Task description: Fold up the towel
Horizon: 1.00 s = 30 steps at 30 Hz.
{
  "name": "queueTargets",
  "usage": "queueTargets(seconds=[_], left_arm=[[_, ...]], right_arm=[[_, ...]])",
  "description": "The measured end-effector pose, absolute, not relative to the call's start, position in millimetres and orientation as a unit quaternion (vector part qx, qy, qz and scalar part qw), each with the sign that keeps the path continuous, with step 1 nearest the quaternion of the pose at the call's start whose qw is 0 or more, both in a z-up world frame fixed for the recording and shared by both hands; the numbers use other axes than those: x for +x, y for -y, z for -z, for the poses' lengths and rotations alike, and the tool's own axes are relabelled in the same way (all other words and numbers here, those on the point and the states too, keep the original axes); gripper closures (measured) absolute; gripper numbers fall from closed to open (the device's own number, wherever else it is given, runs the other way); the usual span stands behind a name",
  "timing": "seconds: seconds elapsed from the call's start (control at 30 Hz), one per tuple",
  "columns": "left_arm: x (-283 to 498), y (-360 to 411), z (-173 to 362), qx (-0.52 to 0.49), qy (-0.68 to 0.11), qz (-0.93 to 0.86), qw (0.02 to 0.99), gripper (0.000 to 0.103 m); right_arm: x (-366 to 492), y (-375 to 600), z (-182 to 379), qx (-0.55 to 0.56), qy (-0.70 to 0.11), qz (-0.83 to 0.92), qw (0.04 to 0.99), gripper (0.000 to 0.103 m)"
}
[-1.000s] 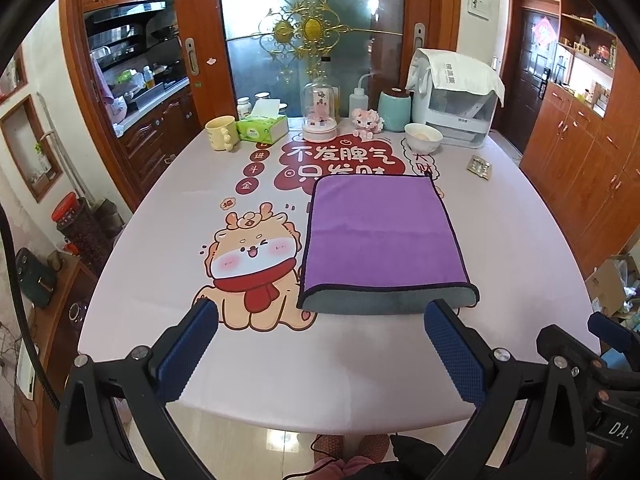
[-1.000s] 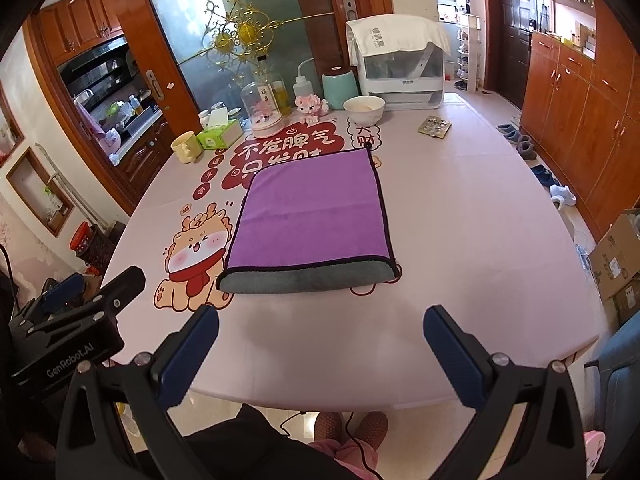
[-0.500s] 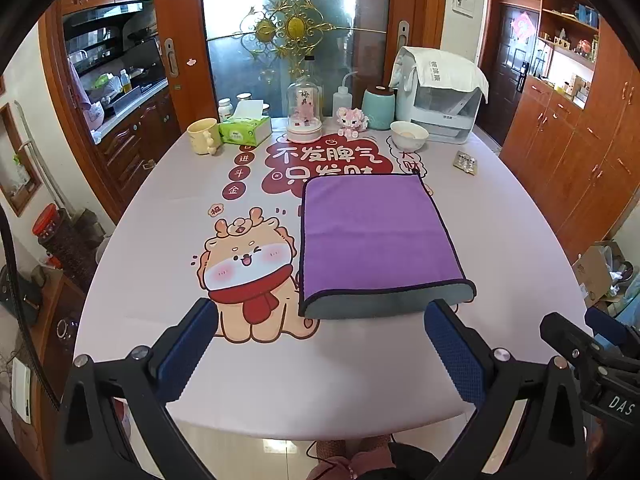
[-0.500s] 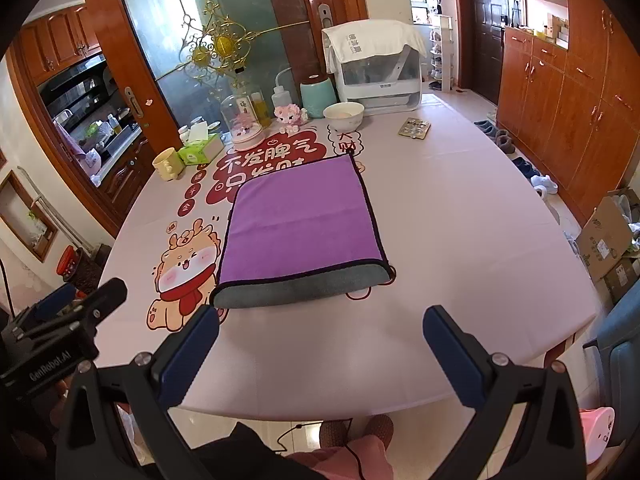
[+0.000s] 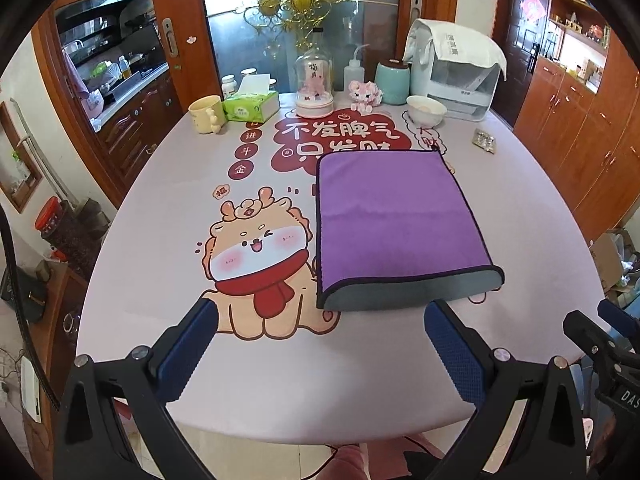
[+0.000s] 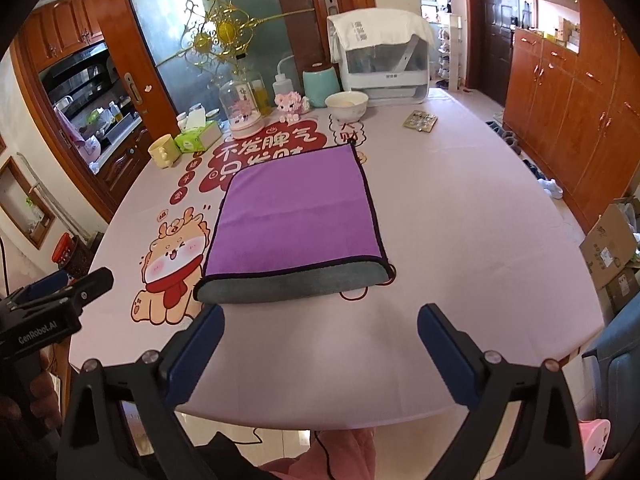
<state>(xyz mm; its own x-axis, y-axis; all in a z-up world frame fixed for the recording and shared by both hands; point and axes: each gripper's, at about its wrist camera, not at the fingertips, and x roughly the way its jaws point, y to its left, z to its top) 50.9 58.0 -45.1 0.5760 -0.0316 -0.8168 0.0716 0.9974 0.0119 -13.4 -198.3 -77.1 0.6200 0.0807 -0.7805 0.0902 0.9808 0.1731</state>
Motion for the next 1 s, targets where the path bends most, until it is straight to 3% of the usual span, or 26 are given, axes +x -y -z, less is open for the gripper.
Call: queueTargets(seconds=[0.8, 1.0], left_arm=[[142, -41, 132, 0.023, -0.488, 0.075, 0.869, 0.001], [160, -37, 156, 0.039, -0.501, 0.108, 0.858, 0.001]], right_arm=[[81, 249, 164, 0.026, -0.45, -0.099, 0.887, 0.021], [100, 258, 192, 0.003, -0.473, -0.129, 0.872, 0.029]])
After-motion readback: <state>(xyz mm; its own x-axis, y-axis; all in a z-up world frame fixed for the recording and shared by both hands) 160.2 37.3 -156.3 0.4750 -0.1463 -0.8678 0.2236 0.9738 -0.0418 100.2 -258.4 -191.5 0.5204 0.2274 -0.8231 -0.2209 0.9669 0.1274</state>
